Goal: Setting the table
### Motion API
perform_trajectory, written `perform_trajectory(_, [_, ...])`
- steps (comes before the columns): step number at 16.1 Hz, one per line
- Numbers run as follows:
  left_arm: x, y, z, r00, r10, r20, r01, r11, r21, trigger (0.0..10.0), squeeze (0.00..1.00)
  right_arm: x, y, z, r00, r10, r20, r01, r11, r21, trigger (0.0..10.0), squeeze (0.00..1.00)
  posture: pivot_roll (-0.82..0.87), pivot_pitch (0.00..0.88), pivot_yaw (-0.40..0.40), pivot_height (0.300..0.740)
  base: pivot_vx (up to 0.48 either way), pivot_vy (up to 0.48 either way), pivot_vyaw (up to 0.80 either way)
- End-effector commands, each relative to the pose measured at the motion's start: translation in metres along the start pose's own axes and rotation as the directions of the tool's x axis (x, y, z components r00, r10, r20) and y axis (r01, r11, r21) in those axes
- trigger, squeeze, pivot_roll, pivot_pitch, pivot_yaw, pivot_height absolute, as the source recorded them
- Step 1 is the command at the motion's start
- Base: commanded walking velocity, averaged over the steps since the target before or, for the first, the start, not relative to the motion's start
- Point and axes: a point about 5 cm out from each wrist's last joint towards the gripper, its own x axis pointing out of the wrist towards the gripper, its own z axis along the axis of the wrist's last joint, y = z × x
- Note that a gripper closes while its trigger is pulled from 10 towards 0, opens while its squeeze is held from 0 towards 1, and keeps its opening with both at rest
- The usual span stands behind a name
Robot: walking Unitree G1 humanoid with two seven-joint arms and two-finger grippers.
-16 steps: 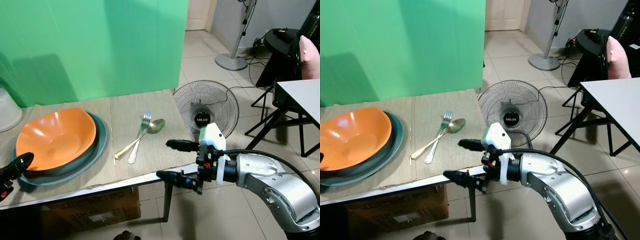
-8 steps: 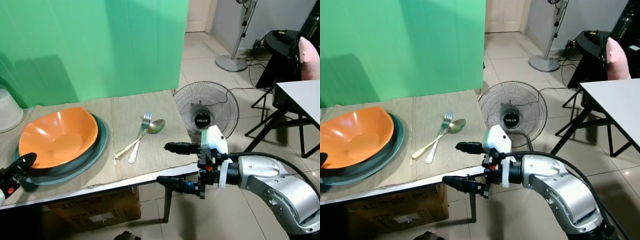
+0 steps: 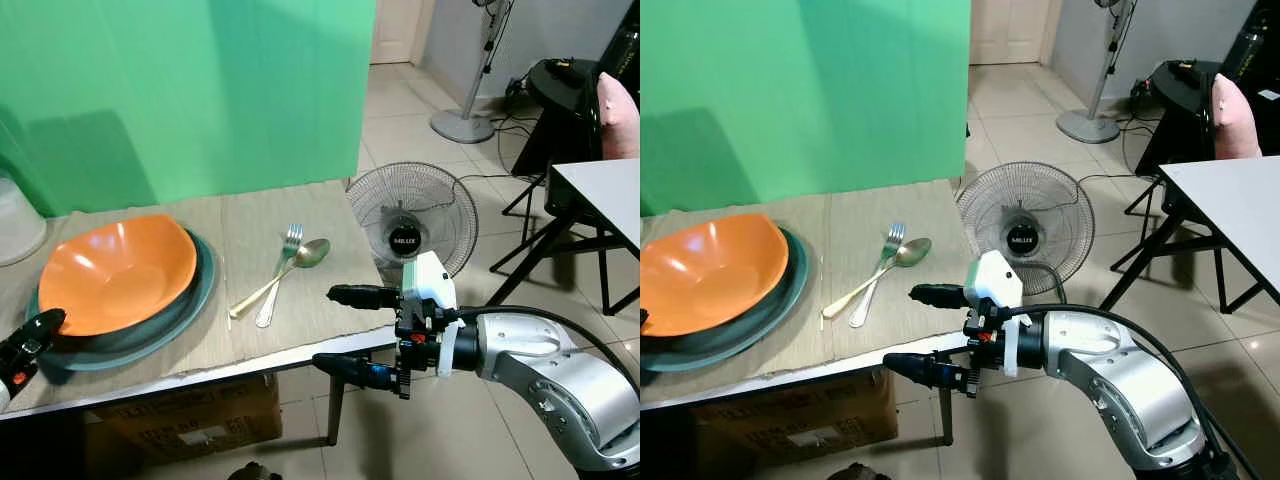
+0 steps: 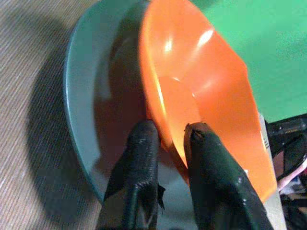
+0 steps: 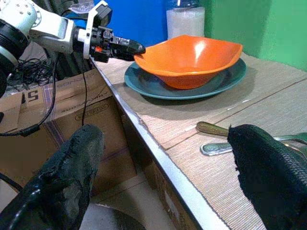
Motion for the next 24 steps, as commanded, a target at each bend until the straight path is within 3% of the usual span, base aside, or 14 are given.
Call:
perform_trajectory(1, [0.000, 0.000, 0.000, 1.000, -0.001, 0.008, 0.001, 1.000, -0.030, 0.0, 0.00, 0.000, 0.002, 0.002, 1.000, 0.009, 0.004, -0.009, 1.000, -0.022, 10.0, 0.00, -0.02, 0.004, 0.055, 0.740, 0.000, 0.000, 0.00])
perform_trajectory(4, [-0.002, 0.003, -0.006, 1.000, 0.014, -0.001, -0.014, 0.996, -0.083, 0.0, 0.00, 0.001, 0.001, 0.002, 1.000, 0.005, 0.004, -0.005, 1.000, -0.027, 10.0, 0.00, -0.02, 0.005, 0.056, 0.740, 0.000, 0.000, 0.00])
perform_trajectory(8, [-0.004, -0.001, -0.004, 0.999, 0.008, 0.038, -0.005, 0.996, -0.091, 0.0, 0.00, 0.001, 0.000, 0.003, 1.000, 0.000, 0.005, 0.000, 0.999, -0.032, 10.0, 0.00, -0.02, 0.004, 0.055, 0.740, 0.000, 0.000, 0.00])
perform_trajectory(10, [-0.005, -0.011, 0.003, 0.994, -0.013, 0.110, 0.017, 0.999, -0.036, 0.0, 0.00, 0.001, -0.002, 0.004, 1.000, -0.013, 0.015, 0.014, 0.999, -0.041, 10.0, 0.00, -0.02, 0.003, 0.052, 0.740, 0.000, 0.000, 0.00])
perform_trajectory(15, [0.004, -0.052, 0.005, 0.949, -0.192, 0.249, 0.187, 0.981, 0.046, 0.0, 0.00, 0.003, -0.017, 0.014, 0.984, -0.147, 0.102, 0.152, 0.987, -0.050, 10.0, 0.00, -0.02, 0.002, 0.050, 0.740, 0.000, 0.000, 0.00])
perform_trajectory(19, [0.008, -0.078, 0.006, 0.890, -0.296, 0.347, 0.272, 0.955, 0.116, 0.0, 0.00, 0.004, -0.030, 0.023, 0.939, -0.286, 0.190, 0.283, 0.958, 0.044, 10.0, 0.00, -0.03, 0.001, 0.049, 0.740, 0.000, 0.000, 0.00])
perform_trajectory(20, [0.012, -0.095, 0.004, 0.868, -0.350, 0.354, 0.318, 0.937, 0.146, 0.0, 0.00, 0.006, -0.040, 0.023, 0.904, -0.377, 0.201, 0.347, 0.922, 0.171, 10.0, 0.91, -0.02, 0.000, 0.040, 0.740, 0.000, 0.000, 0.00])
perform_trajectory(21, [0.019, -0.111, -0.002, 0.862, -0.400, 0.311, 0.356, 0.915, 0.192, 0.0, 0.00, 0.009, -0.043, 0.021, 0.891, -0.406, 0.203, 0.350, 0.899, 0.264, 10.0, 1.00, -0.02, 0.000, 0.039, 0.740, 0.000, 0.000, 0.00])
perform_trajectory(24, [0.038, -0.145, -0.023, 0.828, -0.530, 0.186, 0.478, 0.839, 0.260, 0.0, 0.00, 0.018, -0.047, 0.023, 0.858, -0.453, 0.242, 0.302, 0.826, 0.476, 10.0, 1.00, -0.03, 0.000, 0.044, 0.740, 0.000, 0.000, 0.00])
